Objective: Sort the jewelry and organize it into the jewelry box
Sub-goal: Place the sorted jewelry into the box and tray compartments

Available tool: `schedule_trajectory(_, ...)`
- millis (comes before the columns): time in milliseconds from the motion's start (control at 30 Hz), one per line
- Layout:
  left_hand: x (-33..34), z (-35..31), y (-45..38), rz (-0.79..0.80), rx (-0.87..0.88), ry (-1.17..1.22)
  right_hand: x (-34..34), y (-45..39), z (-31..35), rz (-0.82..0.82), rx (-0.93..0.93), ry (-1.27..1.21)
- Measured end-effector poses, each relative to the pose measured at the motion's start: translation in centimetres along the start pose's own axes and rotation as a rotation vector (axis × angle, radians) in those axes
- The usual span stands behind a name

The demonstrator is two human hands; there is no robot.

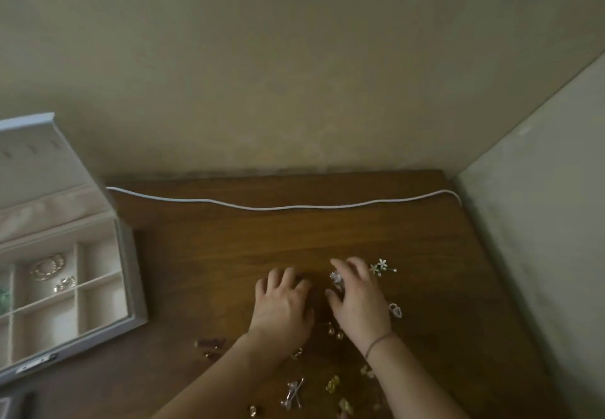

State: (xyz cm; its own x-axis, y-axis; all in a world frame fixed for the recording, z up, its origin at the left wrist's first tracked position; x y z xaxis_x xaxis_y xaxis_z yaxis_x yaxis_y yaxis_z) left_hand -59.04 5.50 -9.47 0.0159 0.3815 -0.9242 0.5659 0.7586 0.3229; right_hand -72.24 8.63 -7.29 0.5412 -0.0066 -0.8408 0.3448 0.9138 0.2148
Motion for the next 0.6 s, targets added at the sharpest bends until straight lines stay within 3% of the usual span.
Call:
schedule_trajectory(200,0.4,0.1,-0.1,-0.02,-0.013,-0.047,0.8,-1.6,-0.9,0.05,-0.11,-0.051)
schedule_trajectory(367,-1.2,2.2,1.3,-0.174,0.037,0.178,-0.3,-2.0,-2.3,0.025,0.036,-0.333)
schedule_trajectory(433,-3.0,4.0,3.0,-0.307,0.085,0.268,0.0,-2.0,-3.2,0.032,0.2,-0.676)
schedule_trajectory(533,-5.2,8.7,6.8,-0.487,0.052,0.369,1.7,-1.6,-1.5,0.113,0.466,-1.57)
schedule_trajectory(600,-6.7,12.5,10.0,-0.599,-0.013,0.406,2.2,-1.5,1.4,0.162,0.552,-1.893)
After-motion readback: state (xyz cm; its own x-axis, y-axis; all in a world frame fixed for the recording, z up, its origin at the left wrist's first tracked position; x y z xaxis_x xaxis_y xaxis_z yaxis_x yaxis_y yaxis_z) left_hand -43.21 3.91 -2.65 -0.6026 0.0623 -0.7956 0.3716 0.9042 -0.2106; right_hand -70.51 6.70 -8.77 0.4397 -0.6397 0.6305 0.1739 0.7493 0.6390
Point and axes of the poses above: each hand's wrist, its own y-axis away from the middle knuckle, its own x-axis out of the palm, z = x × y, the point moved 8 cm from there along -y, towards the middle knuckle, and after that the axes turned 11 degrees about -y, right-handed, at the moved point
